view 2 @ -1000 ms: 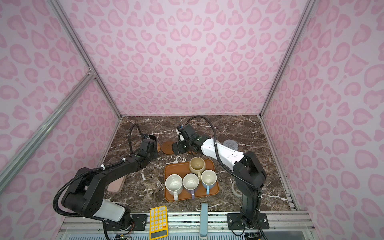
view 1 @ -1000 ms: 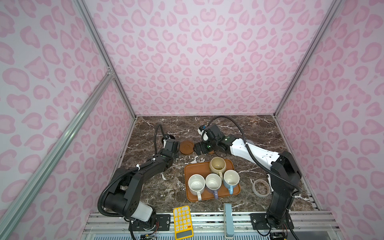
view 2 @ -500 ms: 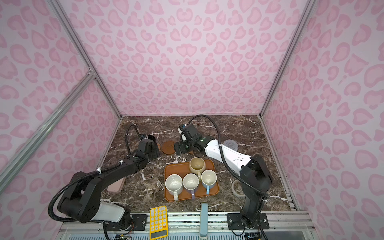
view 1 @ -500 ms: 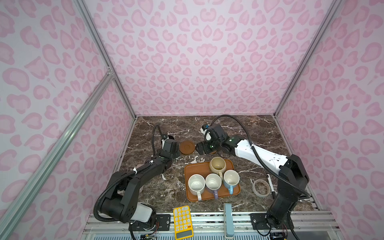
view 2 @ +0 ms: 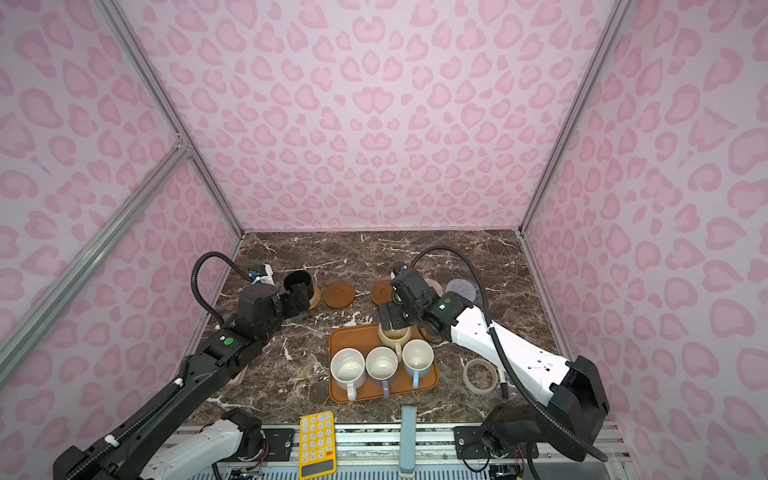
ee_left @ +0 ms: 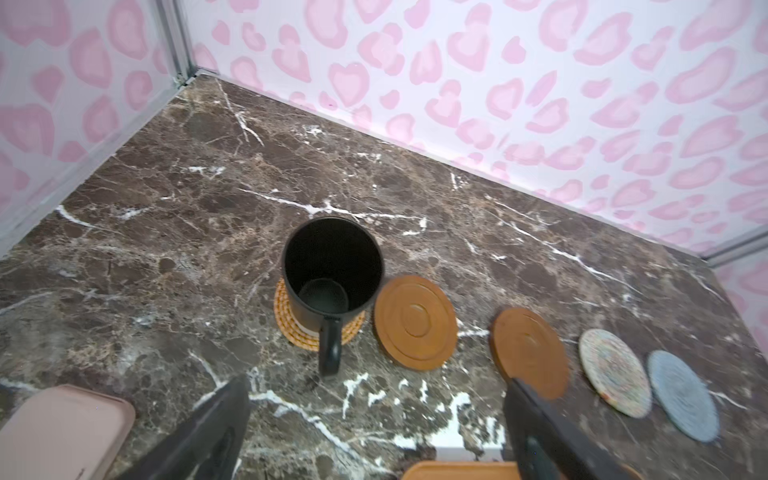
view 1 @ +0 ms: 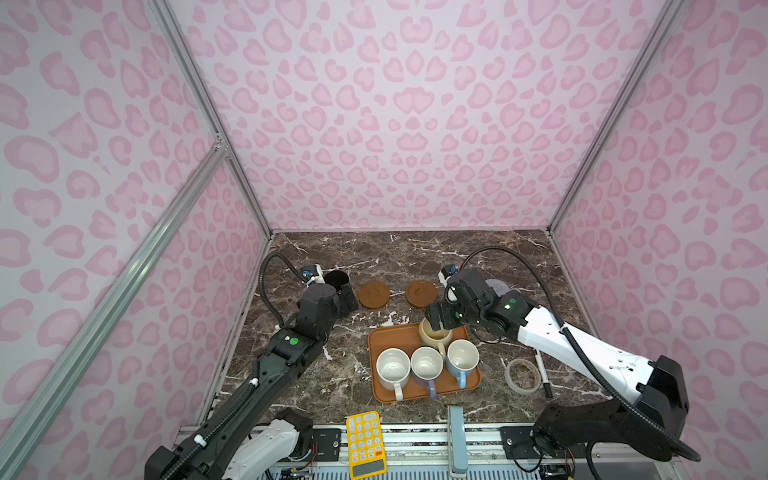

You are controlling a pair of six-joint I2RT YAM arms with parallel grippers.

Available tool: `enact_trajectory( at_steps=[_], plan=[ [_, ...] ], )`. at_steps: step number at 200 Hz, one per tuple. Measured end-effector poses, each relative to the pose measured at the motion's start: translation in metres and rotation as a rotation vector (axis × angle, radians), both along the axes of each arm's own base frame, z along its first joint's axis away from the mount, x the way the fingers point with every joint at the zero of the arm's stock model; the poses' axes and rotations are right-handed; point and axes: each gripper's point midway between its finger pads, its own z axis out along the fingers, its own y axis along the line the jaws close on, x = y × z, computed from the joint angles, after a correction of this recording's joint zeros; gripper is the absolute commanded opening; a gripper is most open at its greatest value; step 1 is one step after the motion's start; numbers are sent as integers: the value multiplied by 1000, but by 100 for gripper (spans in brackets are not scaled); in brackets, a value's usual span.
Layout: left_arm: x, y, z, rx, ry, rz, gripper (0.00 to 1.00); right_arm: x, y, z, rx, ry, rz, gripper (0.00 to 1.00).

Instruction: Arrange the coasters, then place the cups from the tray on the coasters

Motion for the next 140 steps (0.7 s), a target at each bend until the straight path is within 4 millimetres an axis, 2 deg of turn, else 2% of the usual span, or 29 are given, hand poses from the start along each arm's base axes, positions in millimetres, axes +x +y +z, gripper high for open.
enact_trajectory(
  at_steps=[41,65,108,140],
  plan=[
    [-17,-46,10,-53,19,-170,97,-14,-24,4,-17,7,-66,98],
    [-28,-84,11,-87,46,-313,97,-20,-34,-6,-43,27,-86,98],
    [-41,-125,-13,-132,153,-471,97,-20,-35,-23,-86,57,-82,98],
    [-50,-143,-30,-132,224,-544,97,-17,-30,-32,-129,73,-42,97]
  ],
)
